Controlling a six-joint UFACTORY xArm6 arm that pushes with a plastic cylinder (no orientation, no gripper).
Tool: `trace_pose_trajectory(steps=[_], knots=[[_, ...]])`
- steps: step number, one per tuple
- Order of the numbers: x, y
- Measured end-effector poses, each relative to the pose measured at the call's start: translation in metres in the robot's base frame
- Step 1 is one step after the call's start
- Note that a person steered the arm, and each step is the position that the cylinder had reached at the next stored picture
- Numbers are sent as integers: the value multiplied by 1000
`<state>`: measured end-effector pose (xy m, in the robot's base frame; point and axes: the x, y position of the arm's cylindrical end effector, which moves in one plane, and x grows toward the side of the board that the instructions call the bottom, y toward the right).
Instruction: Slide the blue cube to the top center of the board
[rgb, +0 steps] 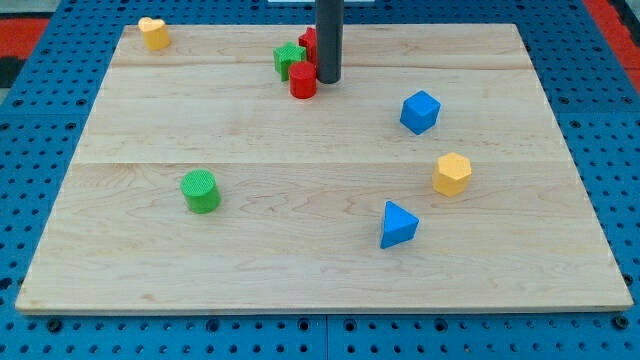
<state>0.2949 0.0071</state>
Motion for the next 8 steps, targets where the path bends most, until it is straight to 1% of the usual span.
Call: trace_pose_trajectory(steps=[2,5,6,8], knots=[[26,23],[90,40],[105,62],[108,124]])
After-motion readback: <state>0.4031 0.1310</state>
